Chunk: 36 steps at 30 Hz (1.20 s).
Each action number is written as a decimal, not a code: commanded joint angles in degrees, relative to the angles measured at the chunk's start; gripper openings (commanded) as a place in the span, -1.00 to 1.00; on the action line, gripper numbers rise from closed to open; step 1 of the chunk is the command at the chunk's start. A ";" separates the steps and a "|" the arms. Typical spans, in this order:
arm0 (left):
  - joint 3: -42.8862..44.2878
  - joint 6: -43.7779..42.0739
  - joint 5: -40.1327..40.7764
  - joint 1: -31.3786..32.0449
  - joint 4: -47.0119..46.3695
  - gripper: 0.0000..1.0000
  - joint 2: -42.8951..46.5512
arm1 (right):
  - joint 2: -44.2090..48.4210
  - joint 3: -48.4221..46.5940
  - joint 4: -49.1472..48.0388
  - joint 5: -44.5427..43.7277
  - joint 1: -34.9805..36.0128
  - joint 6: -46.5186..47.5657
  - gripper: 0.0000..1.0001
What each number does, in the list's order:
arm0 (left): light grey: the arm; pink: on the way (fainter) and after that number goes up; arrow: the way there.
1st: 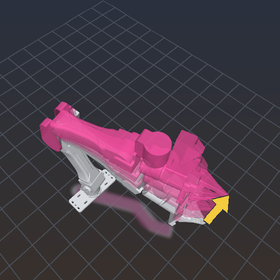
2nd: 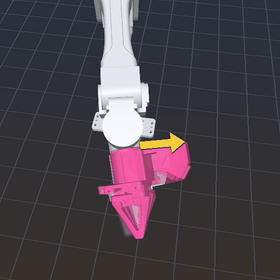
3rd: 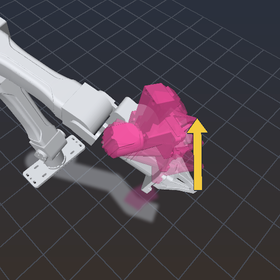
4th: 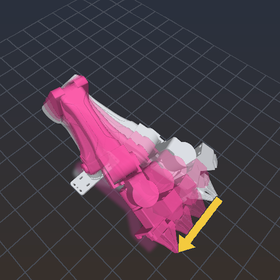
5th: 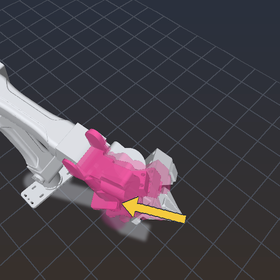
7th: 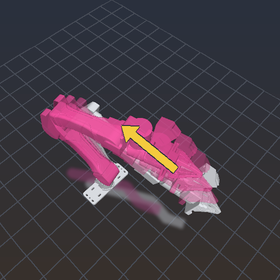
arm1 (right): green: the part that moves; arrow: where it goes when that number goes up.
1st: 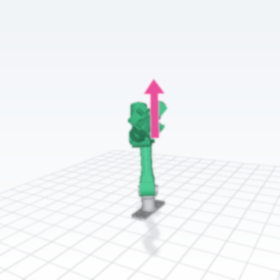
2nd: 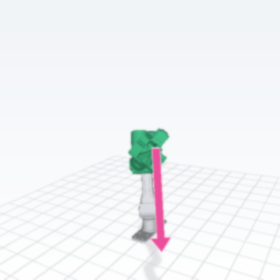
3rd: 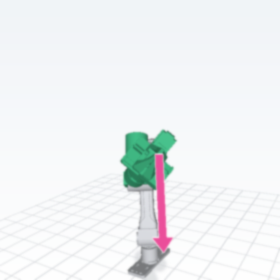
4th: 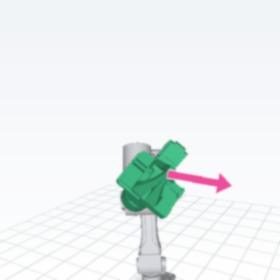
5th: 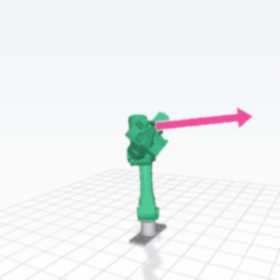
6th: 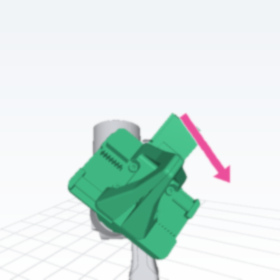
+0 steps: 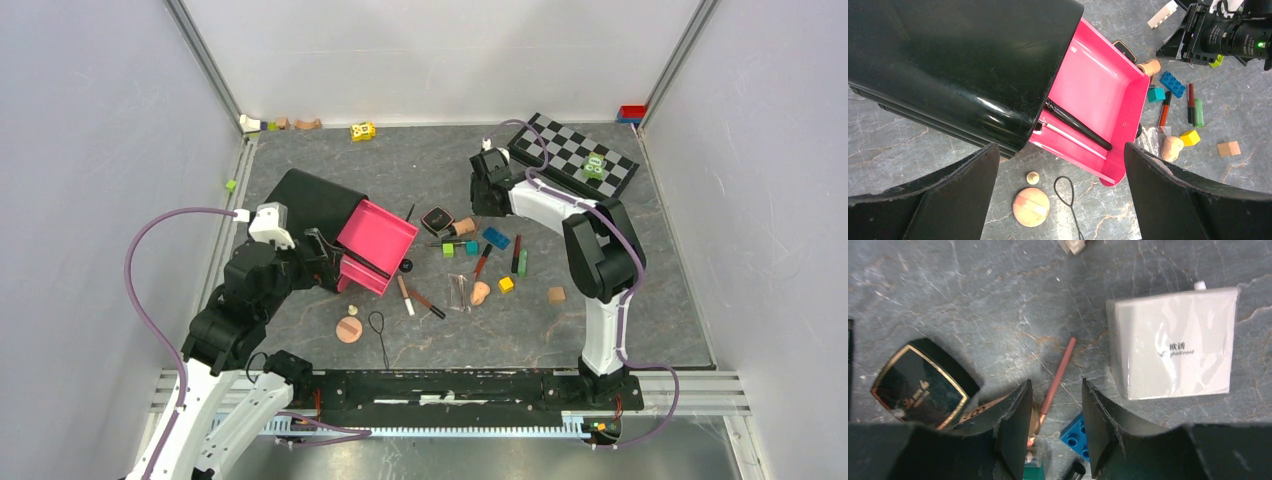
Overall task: Organize the makeup
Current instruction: Pick up the makeup brush from the center of the board.
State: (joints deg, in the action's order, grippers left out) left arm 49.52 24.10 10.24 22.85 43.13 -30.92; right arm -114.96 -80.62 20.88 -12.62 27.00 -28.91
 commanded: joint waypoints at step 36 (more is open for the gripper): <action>-0.12 -1.25 -0.71 -0.26 -2.53 1.00 0.06 | -3.83 -6.60 1.67 -1.15 0.52 7.01 -1.00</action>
State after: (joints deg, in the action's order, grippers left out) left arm 49.43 24.12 10.09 22.85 43.13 -30.92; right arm -119.07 -84.07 22.46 -15.29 28.56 -23.31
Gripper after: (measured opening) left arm 0.997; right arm 0.013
